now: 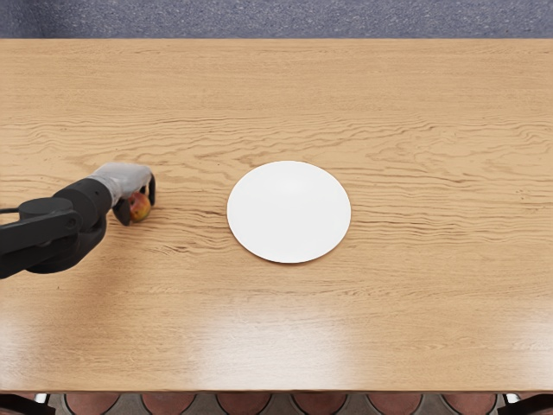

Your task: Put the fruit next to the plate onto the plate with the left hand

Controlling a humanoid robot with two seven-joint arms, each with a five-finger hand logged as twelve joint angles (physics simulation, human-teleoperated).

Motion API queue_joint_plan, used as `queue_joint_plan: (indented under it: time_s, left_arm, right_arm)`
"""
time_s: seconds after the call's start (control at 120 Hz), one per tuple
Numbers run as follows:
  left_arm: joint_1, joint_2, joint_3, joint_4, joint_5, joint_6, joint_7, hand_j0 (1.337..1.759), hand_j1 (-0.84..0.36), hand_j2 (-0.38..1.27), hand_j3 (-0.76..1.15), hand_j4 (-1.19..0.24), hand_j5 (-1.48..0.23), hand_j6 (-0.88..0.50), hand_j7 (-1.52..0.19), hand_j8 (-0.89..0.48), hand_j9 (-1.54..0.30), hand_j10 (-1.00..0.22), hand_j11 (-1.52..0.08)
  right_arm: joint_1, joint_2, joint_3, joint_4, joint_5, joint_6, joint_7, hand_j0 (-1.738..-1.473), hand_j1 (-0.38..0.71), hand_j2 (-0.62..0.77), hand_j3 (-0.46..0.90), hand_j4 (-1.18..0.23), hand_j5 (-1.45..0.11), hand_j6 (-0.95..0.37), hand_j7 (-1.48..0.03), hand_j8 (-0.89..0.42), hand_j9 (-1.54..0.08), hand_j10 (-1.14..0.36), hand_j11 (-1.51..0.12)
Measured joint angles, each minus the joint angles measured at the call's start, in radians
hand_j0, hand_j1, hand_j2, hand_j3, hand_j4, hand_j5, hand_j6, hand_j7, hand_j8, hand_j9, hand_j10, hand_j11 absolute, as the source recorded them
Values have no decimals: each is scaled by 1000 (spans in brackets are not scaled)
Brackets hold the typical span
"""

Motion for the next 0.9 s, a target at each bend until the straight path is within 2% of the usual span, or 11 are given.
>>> queue_joint_plan:
  time_s: [0.058, 0.117, 0.375, 0.525, 0.633, 0.9]
  left_arm:
    - [0, 0, 0, 1, -2, -1, 0, 1647, -203, 103, 0, -693, -795, -510, -864, -600, -903, -655, -899]
    - [-1, 0, 1, 2, -5, -2, 0, 1646, -202, 144, -87, -700, -818, -511, -880, -599, -916, -662, -913]
    - [-57, -5, -6, 3, -29, -12, -1, 1652, -264, 321, -20, -677, -903, -494, -921, -592, -929, -684, -928]
    - [-115, -70, -8, 4, -57, -14, 0, 1654, -289, 360, -10, -656, -917, -476, -921, -581, -926, -689, -925]
    - [-135, -86, -10, 5, -70, -14, -1, 1654, -311, 393, -6, -641, -923, -471, -916, -575, -925, -687, -926]
    - [-179, -231, -28, 11, -77, -12, -1, 1655, -309, 385, -2, -648, -929, -472, -922, -570, -913, -684, -913]
  right_arm:
    - [0, 0, 0, 0, 0, 0, 0, -1658, -331, -3, 0, -15, -20, -15, -20, -15, -20, -15, -20]
    - [0, 0, 0, 0, 0, 0, 0, -1658, -331, -3, 0, -15, -20, -15, -20, -15, -20, -15, -20]
    - [0, 0, 0, 0, 0, 0, 0, -1658, -331, -3, 0, -15, -20, -15, -20, -15, -20, -15, -20]
    - [0, 0, 0, 0, 0, 0, 0, -1658, -331, -3, 0, -15, -20, -15, -20, -15, -20, -15, -20]
    - [0, 0, 0, 0, 0, 0, 0, -1658, -331, -3, 0, -15, -20, -15, -20, -15, -20, -15, -20]
    - [0, 0, -1, 0, 0, 0, 0, -1658, -331, -3, 0, -15, -20, -15, -20, -15, -20, -15, -20]
